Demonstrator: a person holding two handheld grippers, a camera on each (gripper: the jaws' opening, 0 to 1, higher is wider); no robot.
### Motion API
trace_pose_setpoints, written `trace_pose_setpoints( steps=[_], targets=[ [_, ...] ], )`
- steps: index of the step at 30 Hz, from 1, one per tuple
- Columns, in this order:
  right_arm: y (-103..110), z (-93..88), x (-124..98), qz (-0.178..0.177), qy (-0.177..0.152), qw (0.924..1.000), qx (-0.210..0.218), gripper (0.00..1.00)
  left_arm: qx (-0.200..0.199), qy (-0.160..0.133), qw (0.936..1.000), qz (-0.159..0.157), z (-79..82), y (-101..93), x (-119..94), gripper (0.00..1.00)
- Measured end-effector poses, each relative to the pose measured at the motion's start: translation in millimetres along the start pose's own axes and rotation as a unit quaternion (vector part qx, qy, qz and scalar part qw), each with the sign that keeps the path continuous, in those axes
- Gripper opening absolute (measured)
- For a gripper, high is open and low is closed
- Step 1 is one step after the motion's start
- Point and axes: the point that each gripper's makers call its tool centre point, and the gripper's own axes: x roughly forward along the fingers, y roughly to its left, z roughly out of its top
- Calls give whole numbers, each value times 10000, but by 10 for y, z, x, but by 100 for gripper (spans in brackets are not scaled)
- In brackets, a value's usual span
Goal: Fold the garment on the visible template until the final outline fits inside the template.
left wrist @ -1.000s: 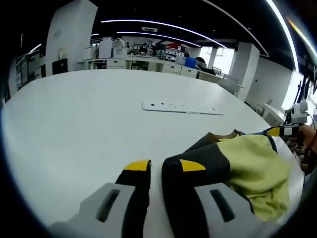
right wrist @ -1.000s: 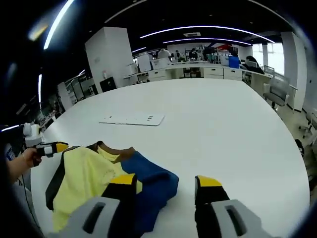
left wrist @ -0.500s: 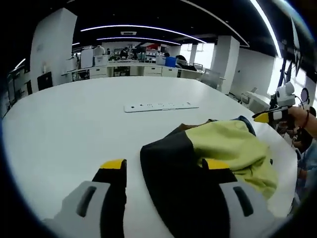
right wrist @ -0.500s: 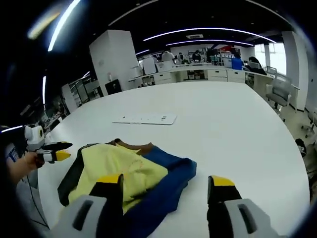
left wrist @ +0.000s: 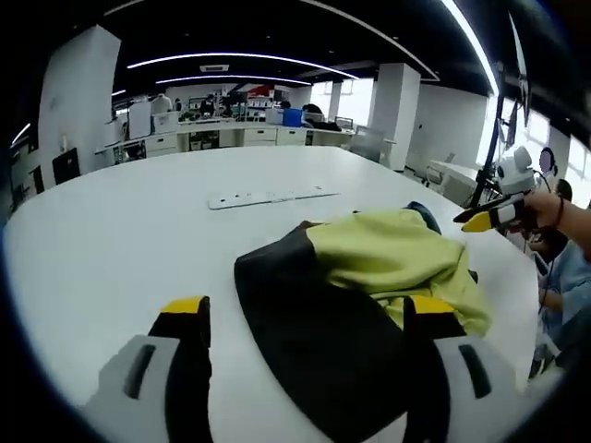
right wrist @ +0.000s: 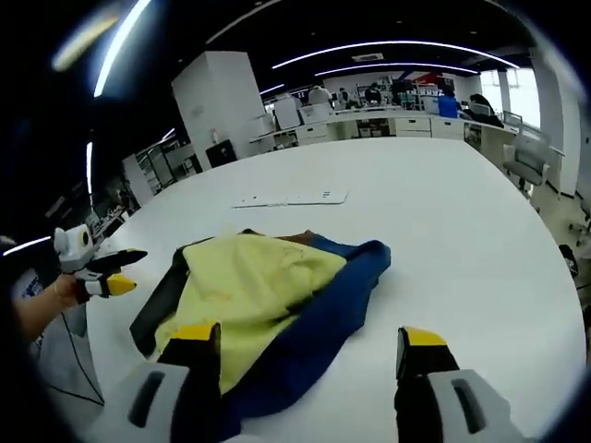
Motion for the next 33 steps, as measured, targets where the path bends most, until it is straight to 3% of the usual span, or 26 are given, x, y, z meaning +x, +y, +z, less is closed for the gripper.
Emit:
trace_pose_setpoints(
  steps=[10,16,19,23,33],
  targets=[
    [169,-412,-56,166,286,9995,-5,70,158,98,9996,-232,-174,-272,-95,85],
    [228,-585,-83,139,315,9994,-104,57,134,171,9991,-356,-327,-417,-171,81],
    [249,-650,-84,76,287,9993,-208,51,161,220,9990,-352,-396,-496,-216,77],
    [292,-696,-67,38,176,9996,-208,44,-74,240,9995,-205,-467,-526,-250,63],
    [425,-777,5,-58,-25,9999,-121,22,10,345,9993,-139,-627,-759,-214,48]
  ],
)
